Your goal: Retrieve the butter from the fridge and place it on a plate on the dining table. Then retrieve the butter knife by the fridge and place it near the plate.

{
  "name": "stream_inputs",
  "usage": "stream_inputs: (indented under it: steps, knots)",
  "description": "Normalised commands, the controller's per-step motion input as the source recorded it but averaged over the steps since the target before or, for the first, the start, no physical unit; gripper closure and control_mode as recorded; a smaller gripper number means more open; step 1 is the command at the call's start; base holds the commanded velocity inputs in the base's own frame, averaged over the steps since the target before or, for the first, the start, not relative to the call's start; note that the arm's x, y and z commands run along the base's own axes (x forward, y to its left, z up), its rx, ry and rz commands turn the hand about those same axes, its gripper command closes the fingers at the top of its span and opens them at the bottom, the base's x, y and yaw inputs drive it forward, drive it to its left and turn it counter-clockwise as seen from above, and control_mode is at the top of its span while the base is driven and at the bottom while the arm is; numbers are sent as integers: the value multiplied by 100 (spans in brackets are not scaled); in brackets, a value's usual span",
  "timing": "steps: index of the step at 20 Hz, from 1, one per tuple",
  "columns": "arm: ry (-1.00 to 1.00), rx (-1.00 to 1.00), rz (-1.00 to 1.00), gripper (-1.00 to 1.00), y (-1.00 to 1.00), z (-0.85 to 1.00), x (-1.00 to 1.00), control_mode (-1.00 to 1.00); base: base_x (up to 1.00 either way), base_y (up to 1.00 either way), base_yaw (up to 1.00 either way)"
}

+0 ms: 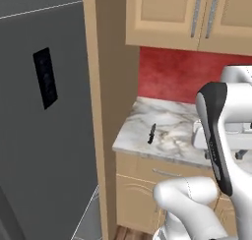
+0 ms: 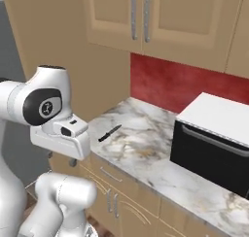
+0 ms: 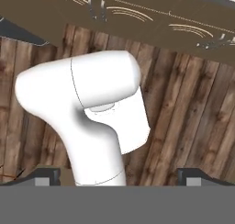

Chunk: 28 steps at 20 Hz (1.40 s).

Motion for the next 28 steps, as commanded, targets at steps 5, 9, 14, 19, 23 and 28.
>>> stream_inputs:
  steps: [5, 9, 14, 19, 23, 28]
  knots:
    - [0, 0, 0, -100, 0, 0, 0, 100, 52, 74, -37]
    - [0, 0, 0, -100, 0, 0, 0, 100, 38, 11, -27]
    - [0, 0, -5, -100, -12, -5, 16, -100, 22, -12, -9]
    - [-2, 0, -11, -100, -5, -13, 67, -100, 0, 0, 0]
    - [-10, 0, -4, -100, 14, -34, 93, -100, 0, 0, 0]
    - [-1, 2, -1, -100, 20, -60, 100, -100, 0, 0, 0]
